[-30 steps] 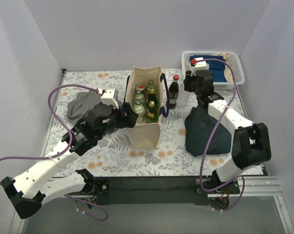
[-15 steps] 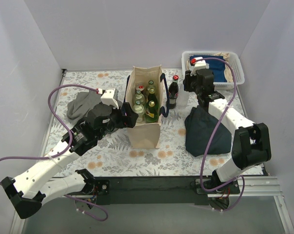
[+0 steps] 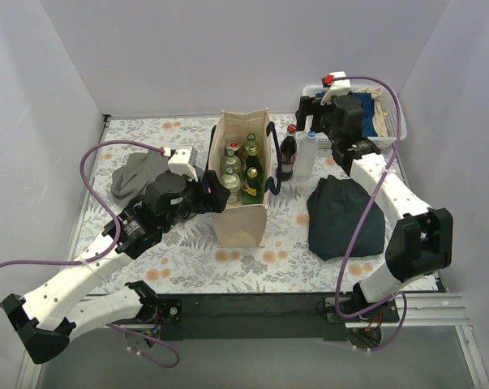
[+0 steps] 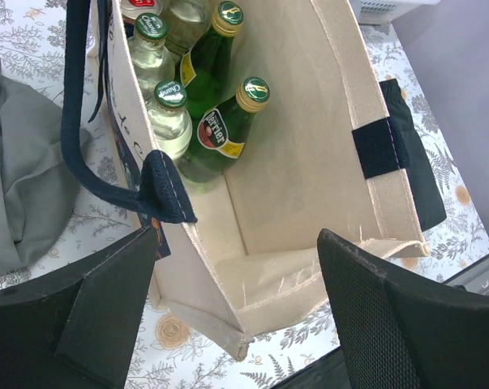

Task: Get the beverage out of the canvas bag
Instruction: Adjust the canvas bag at the center of the board.

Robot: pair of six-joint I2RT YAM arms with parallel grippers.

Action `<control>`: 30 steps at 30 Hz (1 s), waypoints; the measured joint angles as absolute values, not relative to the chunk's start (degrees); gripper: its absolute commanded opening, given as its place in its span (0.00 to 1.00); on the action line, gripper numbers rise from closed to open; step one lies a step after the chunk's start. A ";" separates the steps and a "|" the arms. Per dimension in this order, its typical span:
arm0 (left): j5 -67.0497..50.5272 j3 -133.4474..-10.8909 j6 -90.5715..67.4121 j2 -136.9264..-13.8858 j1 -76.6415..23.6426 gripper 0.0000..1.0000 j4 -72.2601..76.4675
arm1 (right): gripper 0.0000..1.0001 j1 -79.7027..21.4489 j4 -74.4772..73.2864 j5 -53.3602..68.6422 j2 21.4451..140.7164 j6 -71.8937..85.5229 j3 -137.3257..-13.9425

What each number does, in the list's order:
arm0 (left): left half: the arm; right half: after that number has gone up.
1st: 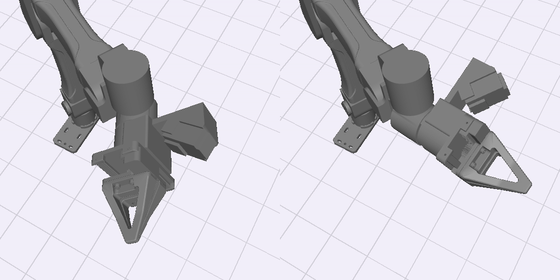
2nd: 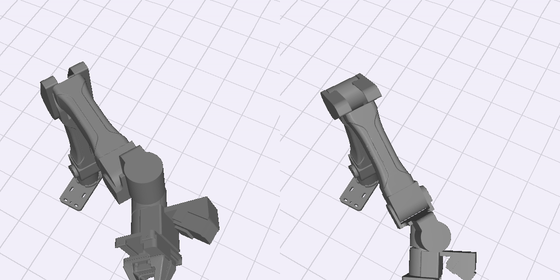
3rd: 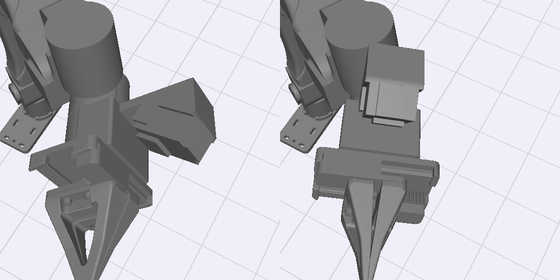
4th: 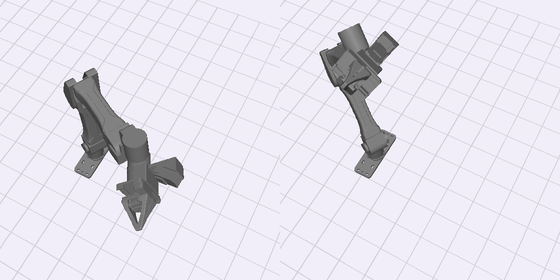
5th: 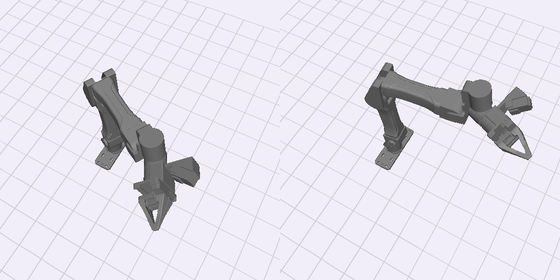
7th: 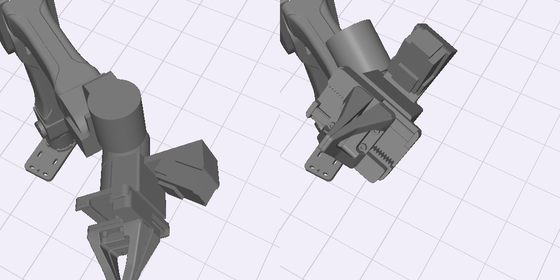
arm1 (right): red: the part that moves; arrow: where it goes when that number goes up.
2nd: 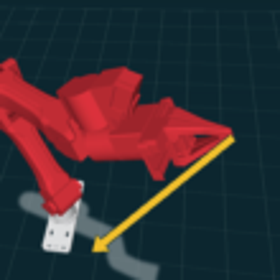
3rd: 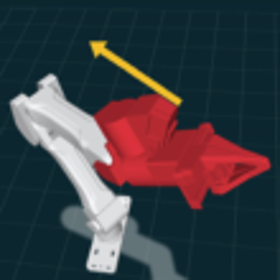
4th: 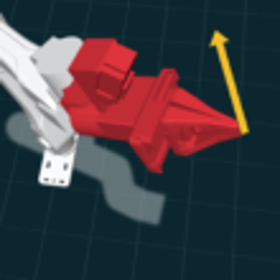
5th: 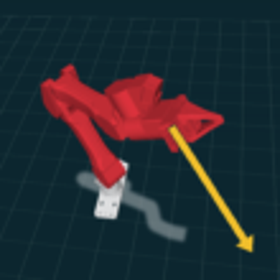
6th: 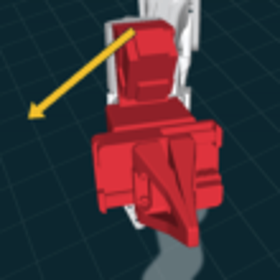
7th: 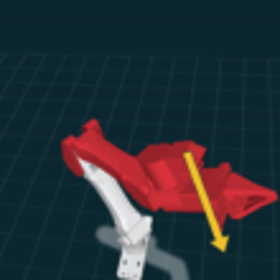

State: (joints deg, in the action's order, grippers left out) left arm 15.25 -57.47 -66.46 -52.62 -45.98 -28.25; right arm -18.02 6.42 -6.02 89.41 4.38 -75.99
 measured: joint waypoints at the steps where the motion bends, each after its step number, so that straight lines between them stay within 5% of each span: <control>1: 15.22 -57.47 -66.46 -52.62 -45.98 0.79 -28.25 | 1.00 -18.02 6.46 -6.02 89.41 4.43 -76.27; 9: 15.22 -57.47 -66.46 -52.62 -45.98 0.79 -28.25 | 1.00 -18.02 4.47 -4.80 89.30 4.84 -76.64; 12: 15.20 -57.47 -66.46 -52.62 -45.98 0.79 -28.25 | 0.91 -18.00 2.28 -3.49 88.97 5.52 -77.76; 15: 15.14 -57.47 -66.43 -52.69 -45.98 0.79 -28.23 | 0.58 -17.91 0.25 -1.02 87.42 6.26 -78.78; 17: 14.98 -57.47 -66.46 -52.73 -45.98 0.79 -28.25 | 0.02 -17.69 -0.69 0.86 85.80 7.11 -79.48; 18: 14.94 -57.47 -66.46 -52.73 -45.98 0.79 -28.25 | 0.01 -17.58 -1.13 1.69 85.08 7.29 -79.96; 23: 14.79 -57.47 -66.46 -52.73 -45.98 0.79 -28.23 | 0.06 -16.03 -4.03 6.57 83.15 10.35 -83.31; 24: 14.76 -57.47 -66.46 -52.73 -45.98 0.79 -28.23 | 0.38 -15.75 -4.29 7.40 83.07 10.76 -83.74; 27: 14.76 -57.47 -66.46 -52.73 -45.98 0.79 -28.23 | 0.90 -14.83 -5.52 10.66 82.85 12.91 -84.29; 28: 14.74 -57.47 -66.46 -52.73 -45.98 0.79 -28.23 | 0.98 -14.59 -6.11 11.75 82.76 13.56 -84.29; 30: 14.68 -57.47 -66.46 -52.73 -45.98 0.79 -28.23 | 0.98 -14.17 -7.05 13.96 82.63 14.66 -84.29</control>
State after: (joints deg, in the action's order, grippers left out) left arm 14.68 -57.47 -66.46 -52.73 -45.98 -28.23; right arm -14.17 -7.05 13.96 82.63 14.66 -84.29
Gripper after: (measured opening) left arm 0.785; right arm 0.929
